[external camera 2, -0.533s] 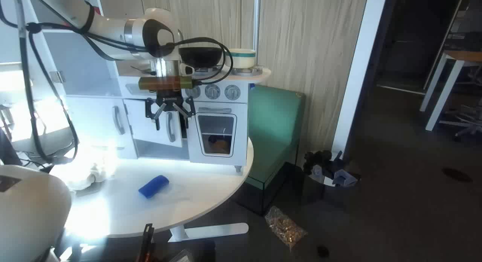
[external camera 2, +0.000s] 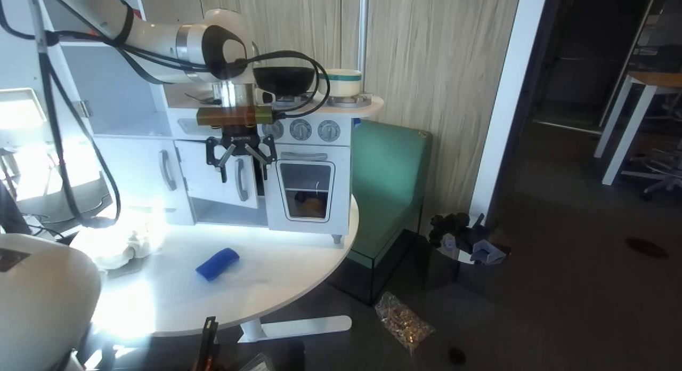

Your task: Open the bottom right cabinet door, remove the black bowl from the cabinet, put it on the sink and then close the bottom right cabinet door

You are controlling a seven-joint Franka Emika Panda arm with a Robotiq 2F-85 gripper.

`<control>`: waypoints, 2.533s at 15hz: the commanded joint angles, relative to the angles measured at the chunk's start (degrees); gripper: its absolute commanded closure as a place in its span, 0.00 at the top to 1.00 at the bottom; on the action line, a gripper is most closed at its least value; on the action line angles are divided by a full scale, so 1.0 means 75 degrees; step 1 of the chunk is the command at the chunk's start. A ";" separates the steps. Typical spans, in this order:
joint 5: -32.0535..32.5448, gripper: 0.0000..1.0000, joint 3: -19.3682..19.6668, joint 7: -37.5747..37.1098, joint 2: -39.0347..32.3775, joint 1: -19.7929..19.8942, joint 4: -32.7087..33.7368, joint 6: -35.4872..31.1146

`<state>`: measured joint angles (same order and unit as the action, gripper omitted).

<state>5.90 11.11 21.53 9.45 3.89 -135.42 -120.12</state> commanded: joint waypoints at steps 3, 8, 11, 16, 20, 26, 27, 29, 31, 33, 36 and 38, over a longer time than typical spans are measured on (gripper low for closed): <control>-0.0693 1.00 0.0030 -0.0281 -0.0412 0.0221 0.0239 -0.0186; -0.1663 1.00 0.0343 -0.0562 -0.0387 0.0703 0.0327 -0.0911; -0.2079 1.00 0.0520 -0.0894 -0.0674 0.0947 0.0520 -0.1566; -0.3273 1.00 0.0361 -0.1110 -0.0788 0.0877 0.0121 -0.3057; -0.3478 1.00 0.0264 -0.1632 -0.0455 0.0927 -0.0541 -0.4530; -0.3679 1.00 0.0720 -0.1628 0.0564 0.1145 -0.1472 -0.3803; -0.3944 1.00 0.0837 -0.1609 0.0778 0.1125 -0.1572 -0.3749; -0.4312 1.00 0.1010 -0.1969 0.1019 0.1141 -0.1552 -0.3432; -0.4445 1.00 0.0995 -0.2780 0.0974 0.1222 -0.1323 -0.3117; -0.4533 1.00 0.0897 -0.3636 0.0869 0.1266 -0.1114 -0.3023; -0.4855 1.00 0.0765 -0.4840 0.0433 0.1182 -0.0681 -0.3078; -0.5094 1.00 0.0695 -0.5529 0.0143 0.1203 -0.0460 -0.3224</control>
<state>-29.15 17.34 -13.15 14.29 12.79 -142.81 -143.87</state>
